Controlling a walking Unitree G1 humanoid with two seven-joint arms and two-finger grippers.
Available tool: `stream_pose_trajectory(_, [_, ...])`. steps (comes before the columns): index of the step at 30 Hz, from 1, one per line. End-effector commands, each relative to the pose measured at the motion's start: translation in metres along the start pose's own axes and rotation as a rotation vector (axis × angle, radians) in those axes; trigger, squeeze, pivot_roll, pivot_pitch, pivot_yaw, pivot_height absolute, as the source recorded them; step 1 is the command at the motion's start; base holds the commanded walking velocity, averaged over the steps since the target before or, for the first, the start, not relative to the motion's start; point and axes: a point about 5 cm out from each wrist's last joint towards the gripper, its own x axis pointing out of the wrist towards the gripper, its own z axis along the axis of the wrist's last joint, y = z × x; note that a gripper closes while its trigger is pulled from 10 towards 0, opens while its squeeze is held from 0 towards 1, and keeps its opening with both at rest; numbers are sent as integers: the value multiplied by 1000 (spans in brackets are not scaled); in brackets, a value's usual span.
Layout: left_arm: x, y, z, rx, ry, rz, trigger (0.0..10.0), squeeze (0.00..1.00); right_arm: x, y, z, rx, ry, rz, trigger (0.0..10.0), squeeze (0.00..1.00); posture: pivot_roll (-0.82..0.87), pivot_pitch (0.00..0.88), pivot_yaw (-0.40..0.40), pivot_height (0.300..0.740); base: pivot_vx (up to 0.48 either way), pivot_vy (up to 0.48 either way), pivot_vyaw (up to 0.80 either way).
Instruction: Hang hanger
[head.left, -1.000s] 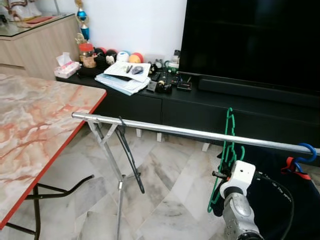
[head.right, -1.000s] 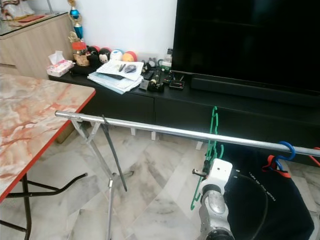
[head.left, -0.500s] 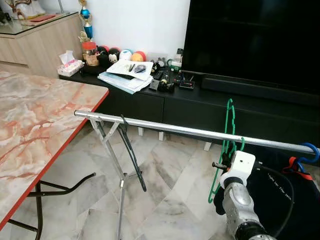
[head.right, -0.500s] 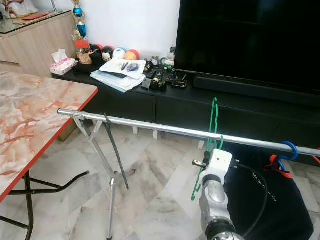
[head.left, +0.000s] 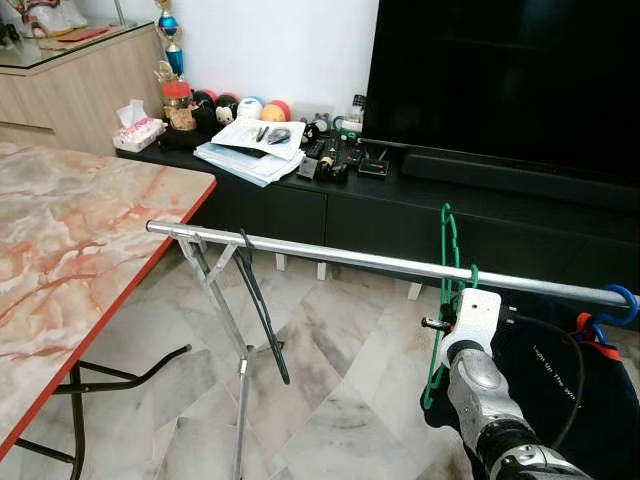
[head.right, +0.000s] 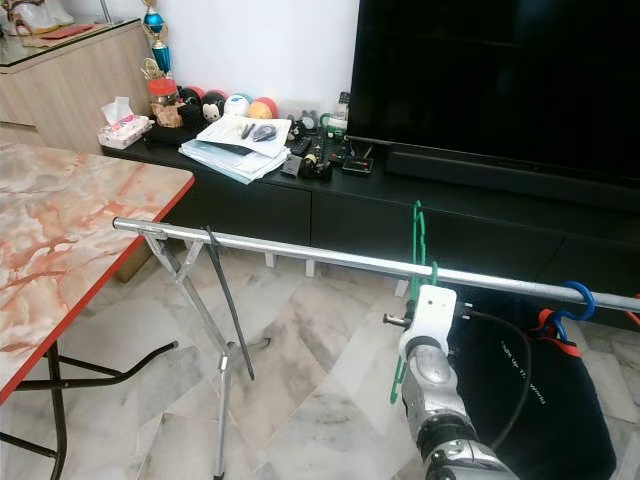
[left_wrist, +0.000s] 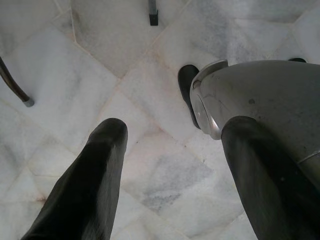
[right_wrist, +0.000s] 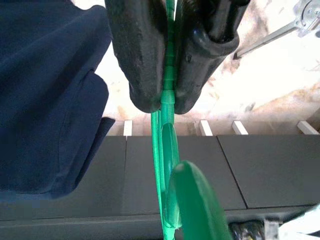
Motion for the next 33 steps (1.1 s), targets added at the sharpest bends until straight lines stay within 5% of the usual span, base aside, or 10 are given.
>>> stream_pose_trajectory(1, [0, -11, -9, 19, 40, -41, 10000, 0, -1, 0, -9, -10, 65, 5, 10000, 0, 12, 83, -14, 740, 0, 0, 0])
stream_pose_trajectory(12, [2, -24, -9, 27, 59, -64, 10000, 0, -3, 6, -20, 47, 172, 50, 10000, 0, 13, 77, -12, 740, 0, 0, 0])
stream_pose_trajectory(23, [3, -18, 0, 29, 46, -61, 10000, 0, 6, 3, 11, 38, 88, 60, 10000, 0, 10, 71, -9, 740, 0, 0, 0])
stream_pose_trajectory(33, [6, -26, 7, 39, 44, -81, 10000, 0, 3, 9, -4, 1, 164, 79, 10000, 0, 14, 67, -9, 740, 0, 0, 0])
